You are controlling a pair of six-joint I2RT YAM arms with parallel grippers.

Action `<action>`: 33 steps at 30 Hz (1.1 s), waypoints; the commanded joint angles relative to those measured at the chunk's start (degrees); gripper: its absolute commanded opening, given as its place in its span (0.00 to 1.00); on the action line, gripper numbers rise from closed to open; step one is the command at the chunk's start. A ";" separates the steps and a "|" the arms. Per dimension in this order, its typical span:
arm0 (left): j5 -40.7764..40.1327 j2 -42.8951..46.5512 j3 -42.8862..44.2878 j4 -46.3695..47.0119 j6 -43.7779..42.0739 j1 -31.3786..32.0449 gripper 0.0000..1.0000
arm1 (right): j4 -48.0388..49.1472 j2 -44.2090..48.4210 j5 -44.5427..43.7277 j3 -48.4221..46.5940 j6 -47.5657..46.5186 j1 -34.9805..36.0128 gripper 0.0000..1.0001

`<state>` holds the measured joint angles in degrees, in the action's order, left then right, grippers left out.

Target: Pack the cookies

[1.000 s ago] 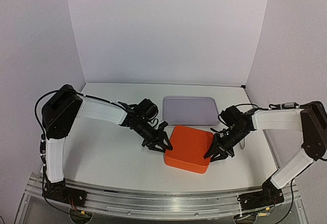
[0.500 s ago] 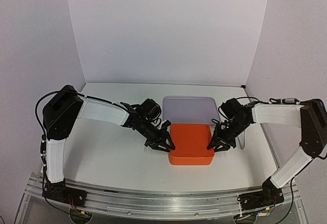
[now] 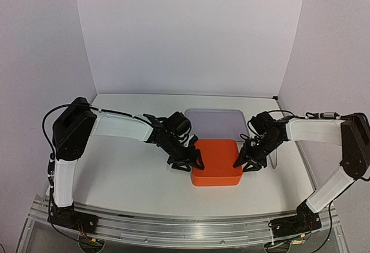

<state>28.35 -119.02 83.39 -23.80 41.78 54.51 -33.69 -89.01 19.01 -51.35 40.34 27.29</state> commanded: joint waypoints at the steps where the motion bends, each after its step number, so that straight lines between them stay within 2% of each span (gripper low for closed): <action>1: -12.74 3.91 3.53 -4.63 -1.69 0.60 0.79 | -1.98 1.90 -7.64 -1.55 0.90 0.17 0.47; 3: -15.61 6.32 4.24 -4.87 -1.78 0.52 0.95 | -3.02 3.62 -8.50 -3.33 0.92 0.22 0.52; 4: -16.40 7.01 4.80 -5.10 -2.01 0.51 0.99 | -3.66 4.67 -8.87 -3.95 0.78 0.19 0.54; 7: -19.50 9.62 7.09 -7.48 -3.60 0.51 1.00 | -6.70 8.00 -11.87 -6.43 0.42 0.07 0.74; 9: -25.56 12.22 8.49 -9.94 -4.01 0.43 1.00 | -9.39 11.28 -17.10 -7.95 0.01 0.05 0.78; 12: -39.30 17.80 8.70 -11.75 -3.49 -0.94 1.00 | -11.77 16.82 -27.16 -9.62 -1.77 0.07 0.89; 15: -48.09 23.40 7.75 -13.89 -1.48 -4.75 1.00 | -13.10 22.41 -38.82 -10.38 -4.63 0.08 0.91; 20: -52.62 30.65 1.50 -14.84 1.21 -12.69 1.00 | -13.73 29.56 -54.06 -9.74 -7.96 0.04 0.93; 27: -51.53 33.07 -3.83 -16.37 4.55 -20.07 1.00 | -13.96 32.40 -58.31 -7.47 -9.73 0.02 0.95; 33: -50.12 34.75 -6.87 -15.20 5.54 -20.67 1.00 | -13.98 32.91 -57.70 -6.75 -8.92 0.03 0.96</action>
<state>-22.09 -86.41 77.63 -39.09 45.72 34.08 -47.23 -56.87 -36.53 -58.55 31.49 27.31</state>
